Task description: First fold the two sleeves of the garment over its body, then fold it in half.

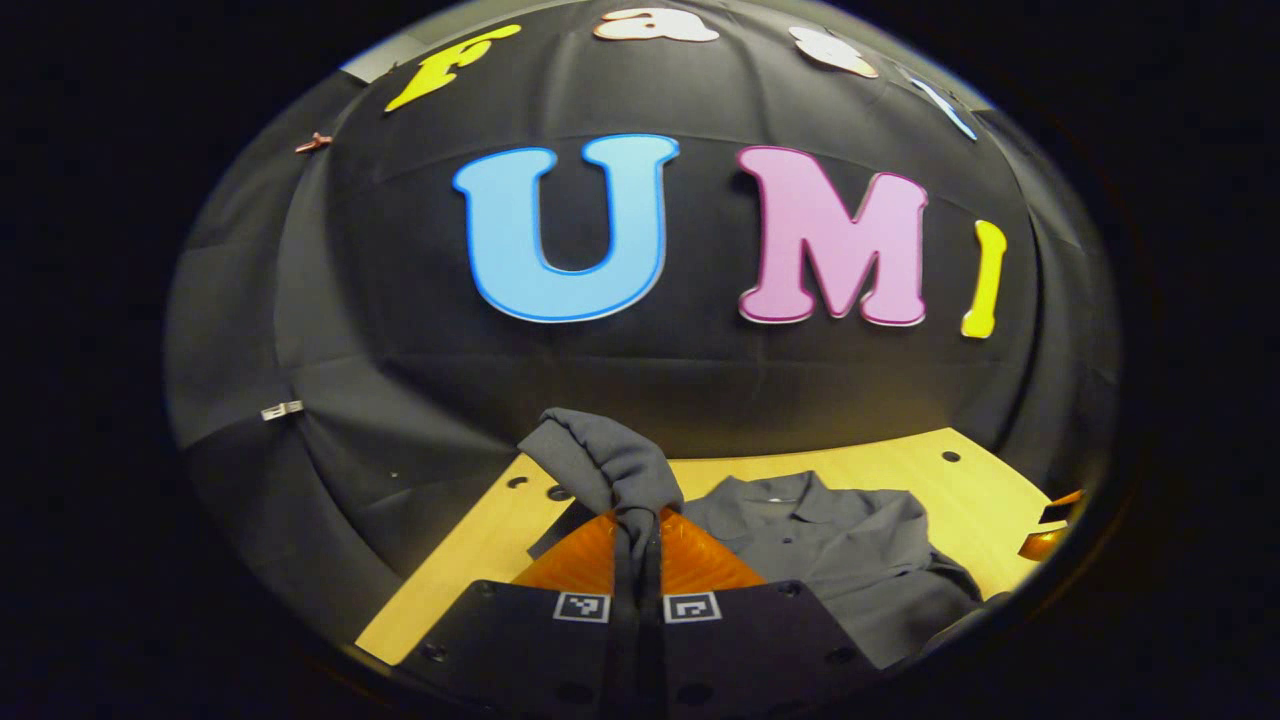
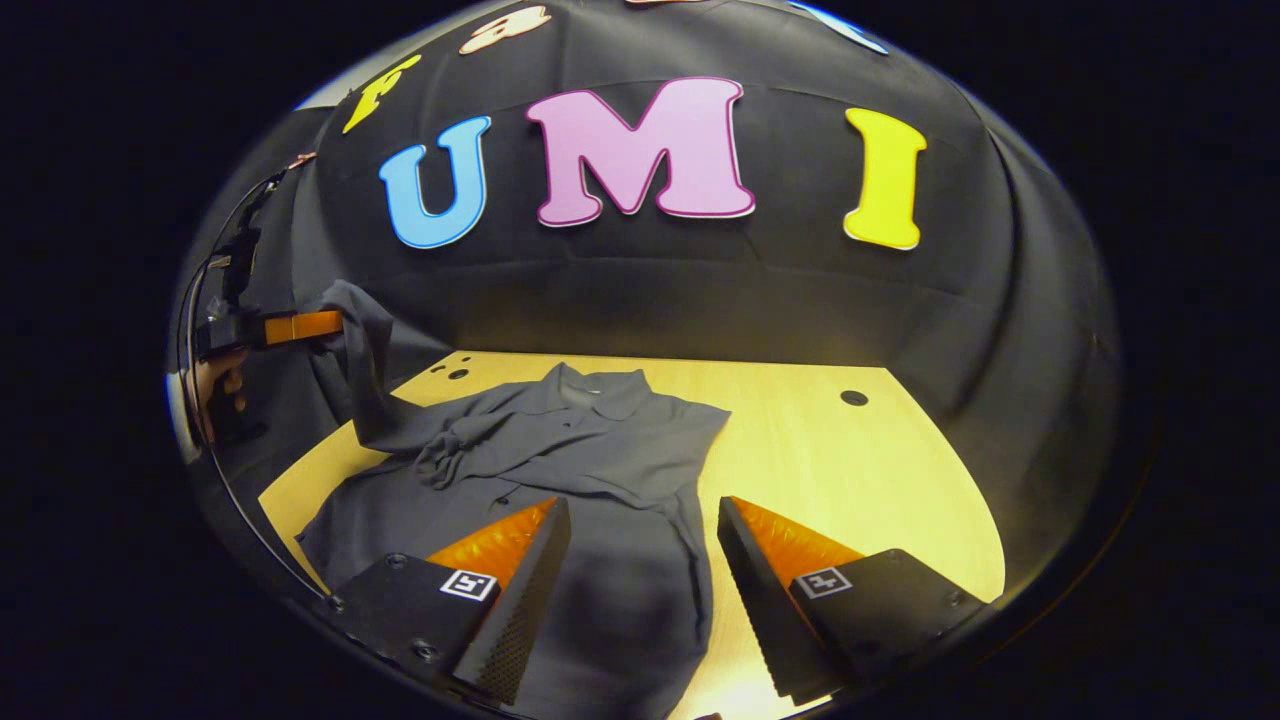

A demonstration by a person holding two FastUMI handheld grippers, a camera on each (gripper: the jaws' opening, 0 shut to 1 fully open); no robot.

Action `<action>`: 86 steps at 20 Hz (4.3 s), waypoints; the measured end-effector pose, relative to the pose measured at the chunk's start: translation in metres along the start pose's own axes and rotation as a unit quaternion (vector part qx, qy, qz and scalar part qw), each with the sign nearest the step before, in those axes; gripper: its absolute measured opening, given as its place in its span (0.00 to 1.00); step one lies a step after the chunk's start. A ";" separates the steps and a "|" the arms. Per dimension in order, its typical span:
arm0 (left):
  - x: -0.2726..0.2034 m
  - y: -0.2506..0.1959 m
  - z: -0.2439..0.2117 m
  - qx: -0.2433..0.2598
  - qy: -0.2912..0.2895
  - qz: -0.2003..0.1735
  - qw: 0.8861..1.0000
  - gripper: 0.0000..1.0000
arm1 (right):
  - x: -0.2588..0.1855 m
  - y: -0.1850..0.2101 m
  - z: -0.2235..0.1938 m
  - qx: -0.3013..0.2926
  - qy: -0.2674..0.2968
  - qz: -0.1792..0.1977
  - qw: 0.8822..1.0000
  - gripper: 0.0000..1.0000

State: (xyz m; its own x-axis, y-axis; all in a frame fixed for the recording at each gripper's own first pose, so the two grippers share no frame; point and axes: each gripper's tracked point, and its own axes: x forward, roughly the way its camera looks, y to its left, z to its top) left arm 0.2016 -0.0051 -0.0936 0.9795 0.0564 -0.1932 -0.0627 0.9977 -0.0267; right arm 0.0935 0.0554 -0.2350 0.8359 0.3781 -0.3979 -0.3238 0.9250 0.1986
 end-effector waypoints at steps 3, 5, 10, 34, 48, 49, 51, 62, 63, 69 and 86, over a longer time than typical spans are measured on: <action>0.005 -0.050 -0.002 0.002 -0.002 -0.040 0.999 0.05 | -0.009 -0.016 -0.003 0.003 -0.001 -0.018 1.000 0.92; 0.009 -0.084 -0.007 0.003 0.006 -0.071 0.997 0.05 | -0.014 -0.025 -0.005 0.012 -0.003 -0.029 1.000 0.92; 0.021 -0.161 -0.035 0.020 0.033 -0.139 0.990 0.05 | -0.032 -0.046 -0.015 0.025 0.002 -0.058 0.998 0.92; 0.047 -0.275 -0.179 0.112 0.136 -0.252 0.952 0.56 | -0.065 -0.042 -0.048 0.044 0.021 -0.095 0.994 0.93; -0.038 -0.169 -0.106 0.030 0.082 -0.244 0.966 0.98 | -0.070 -0.024 -0.067 0.042 0.060 -0.075 0.995 0.93; -0.045 -0.152 -0.106 0.022 0.083 -0.237 0.968 0.98 | -0.073 -0.022 -0.072 0.041 0.067 -0.072 0.994 0.93; -0.059 -0.117 -0.112 0.012 0.089 -0.217 0.972 0.97 | -0.077 -0.016 -0.084 0.038 0.079 -0.070 0.994 0.93; -0.140 0.038 -0.216 0.026 0.193 -0.113 0.974 0.95 | -0.099 0.020 -0.166 0.040 0.177 -0.073 0.981 0.93; -0.143 0.046 -0.227 0.027 0.202 -0.106 0.973 0.95 | -0.100 0.021 -0.172 0.044 0.182 -0.078 0.979 0.94; -0.155 0.079 -0.279 0.033 0.256 -0.080 0.963 0.95 | -0.102 0.024 -0.195 0.062 0.207 -0.101 0.971 0.94; -0.141 0.049 -0.310 0.020 0.332 -0.120 0.936 0.08 | -0.060 0.068 -0.215 -0.006 0.254 -0.036 0.967 0.08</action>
State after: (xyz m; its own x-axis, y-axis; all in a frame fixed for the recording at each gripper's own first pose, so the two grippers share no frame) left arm 0.0016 0.0236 -0.3719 0.6293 -0.1920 -0.7531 0.1630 0.9801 -0.1137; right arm -0.0744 0.1035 -0.3901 0.5328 0.2794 -0.7988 -0.2814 0.9487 0.1442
